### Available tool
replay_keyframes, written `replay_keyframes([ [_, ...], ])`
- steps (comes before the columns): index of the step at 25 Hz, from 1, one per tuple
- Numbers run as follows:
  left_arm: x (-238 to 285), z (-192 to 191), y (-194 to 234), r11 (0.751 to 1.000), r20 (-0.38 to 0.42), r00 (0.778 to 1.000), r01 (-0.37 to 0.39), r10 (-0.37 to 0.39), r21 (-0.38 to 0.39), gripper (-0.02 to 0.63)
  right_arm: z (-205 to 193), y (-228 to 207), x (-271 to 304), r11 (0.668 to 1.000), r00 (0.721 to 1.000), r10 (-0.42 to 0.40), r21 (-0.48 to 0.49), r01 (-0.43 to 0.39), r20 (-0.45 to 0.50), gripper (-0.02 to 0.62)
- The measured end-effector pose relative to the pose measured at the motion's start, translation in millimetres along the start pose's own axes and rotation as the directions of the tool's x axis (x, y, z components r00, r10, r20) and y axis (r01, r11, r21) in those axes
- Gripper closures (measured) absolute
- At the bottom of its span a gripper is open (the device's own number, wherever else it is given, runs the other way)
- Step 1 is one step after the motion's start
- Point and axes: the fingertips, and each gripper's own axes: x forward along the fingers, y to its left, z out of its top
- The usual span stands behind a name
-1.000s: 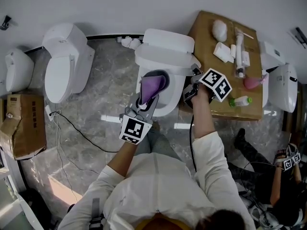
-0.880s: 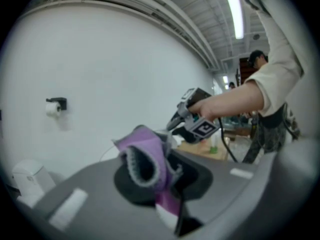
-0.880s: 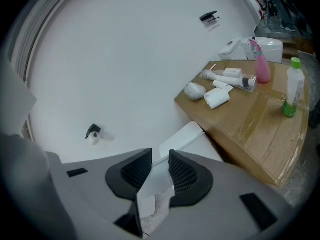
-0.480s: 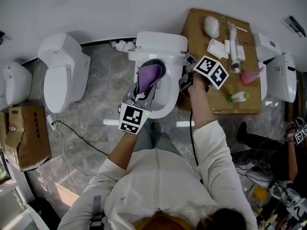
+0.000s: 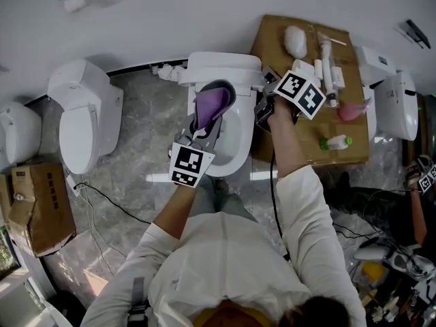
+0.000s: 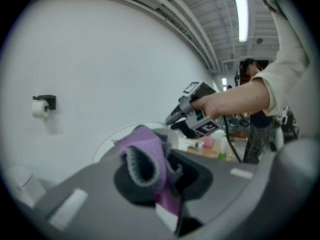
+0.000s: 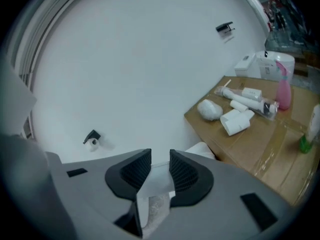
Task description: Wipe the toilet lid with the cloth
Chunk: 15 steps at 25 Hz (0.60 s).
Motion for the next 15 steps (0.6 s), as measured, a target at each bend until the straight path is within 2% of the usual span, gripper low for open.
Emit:
replay_keyframes([
  [1, 1.3, 0.2, 2.6, 1.000, -0.001, 1.000, 0.003, -0.003, 0.000, 0.557, 3.5, 7.0, 4.7, 0.999, 1.000, 0.007, -0.052, -0.007, 0.000, 0.508],
  [2, 2.5, -0.3, 5.6, 1.000, -0.003, 1.000, 0.006, -0.006, -0.002, 0.557, 5.2, 14.8, 10.7, 0.994, 1.000, 0.008, -0.106, -0.008, -0.006, 0.583],
  [4, 4.7, -1.9, 12.4, 1.000, -0.007, 1.000, 0.010, -0.010, -0.007, 0.557, 9.0, 25.6, 20.6, 0.977, 1.000, -0.026, -0.213, 0.026, 0.002, 0.583],
  [6, 3.6, -2.2, 19.2, 1.000, -0.002, 1.000, 0.011, -0.011, -0.004, 0.557, 22.6, 35.5, 23.0, 0.953, 0.996, -0.016, -0.299, 0.043, 0.093, 0.583],
  [8, 2.3, -2.6, 27.2, 1.000, 0.003, 1.000, 0.008, -0.008, 0.006, 0.557, 36.0, 44.3, 24.4, 0.941, 0.987, 0.019, -0.336, 0.035, 0.158, 0.583],
  [12, 4.4, -8.7, 40.2, 1.000, 0.001, 1.000, -0.012, 0.012, -0.020, 0.557, 52.2, 52.0, 33.3, 0.928, 0.979, 0.044, -0.372, 0.034, 0.199, 0.583],
  [15, 7.6, -10.5, 43.7, 1.000, -0.004, 1.000, -0.008, 0.008, -0.025, 0.557, 59.0, 61.2, 42.0, 0.892, 0.973, 0.056, -0.450, 0.053, 0.225, 0.583],
])
